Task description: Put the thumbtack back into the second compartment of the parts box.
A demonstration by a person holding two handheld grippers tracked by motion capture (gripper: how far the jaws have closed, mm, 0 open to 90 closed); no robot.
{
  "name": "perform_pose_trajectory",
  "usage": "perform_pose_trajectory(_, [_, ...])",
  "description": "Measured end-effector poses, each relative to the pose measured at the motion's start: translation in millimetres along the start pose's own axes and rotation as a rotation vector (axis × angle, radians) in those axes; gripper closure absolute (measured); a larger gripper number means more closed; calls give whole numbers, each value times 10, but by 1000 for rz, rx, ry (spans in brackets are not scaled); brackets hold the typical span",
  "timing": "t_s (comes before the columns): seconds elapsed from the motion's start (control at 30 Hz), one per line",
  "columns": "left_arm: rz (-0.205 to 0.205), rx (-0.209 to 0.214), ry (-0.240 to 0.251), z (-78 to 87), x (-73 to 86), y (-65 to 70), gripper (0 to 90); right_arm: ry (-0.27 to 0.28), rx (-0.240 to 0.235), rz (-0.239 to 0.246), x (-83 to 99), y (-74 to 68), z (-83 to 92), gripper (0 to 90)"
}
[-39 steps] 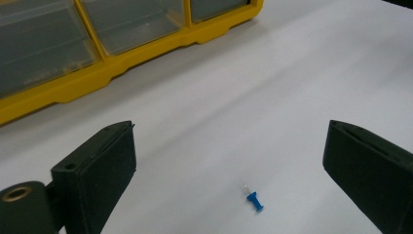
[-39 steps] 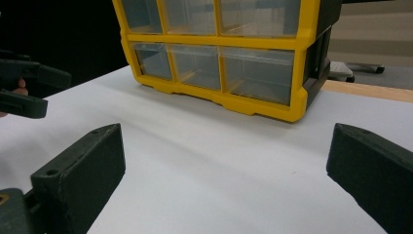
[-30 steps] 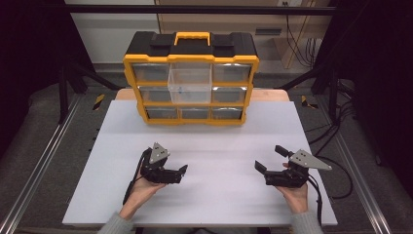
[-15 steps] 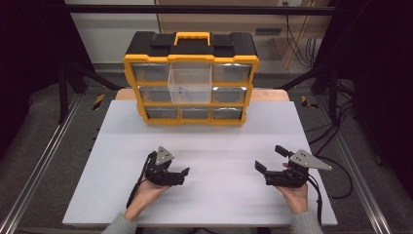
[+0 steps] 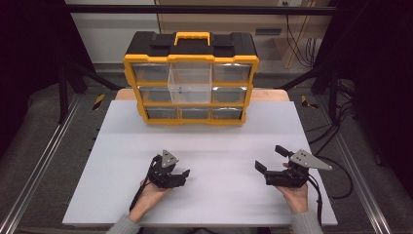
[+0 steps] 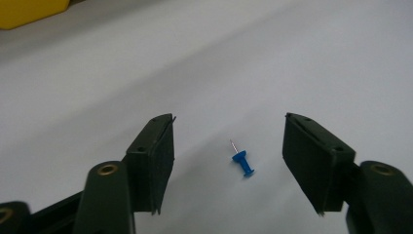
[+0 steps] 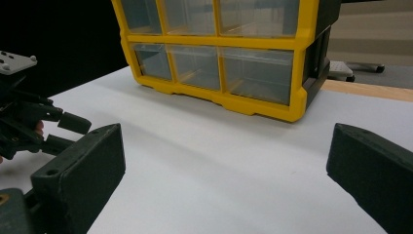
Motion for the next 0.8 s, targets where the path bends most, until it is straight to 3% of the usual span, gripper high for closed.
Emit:
perform_pose_trajectory(0.2, [11,-1,-16,-25,25,27,448,-3,10,-16,-5,-11,-1,12])
perform_pose_trajectory(0.8, [14,2,-53,-64,53,69,642,1,0,-2,-4,1,5,12])
Point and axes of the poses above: each handheld gripper's, and its own axes: z roughly backward along the jaws, x roughly out of its underside, y roughly to its right, the point moved 2 cm from there along -z, roughly forward along the jaws, and after that the axes turned 6 degrees about y, right-handed, at the moved point
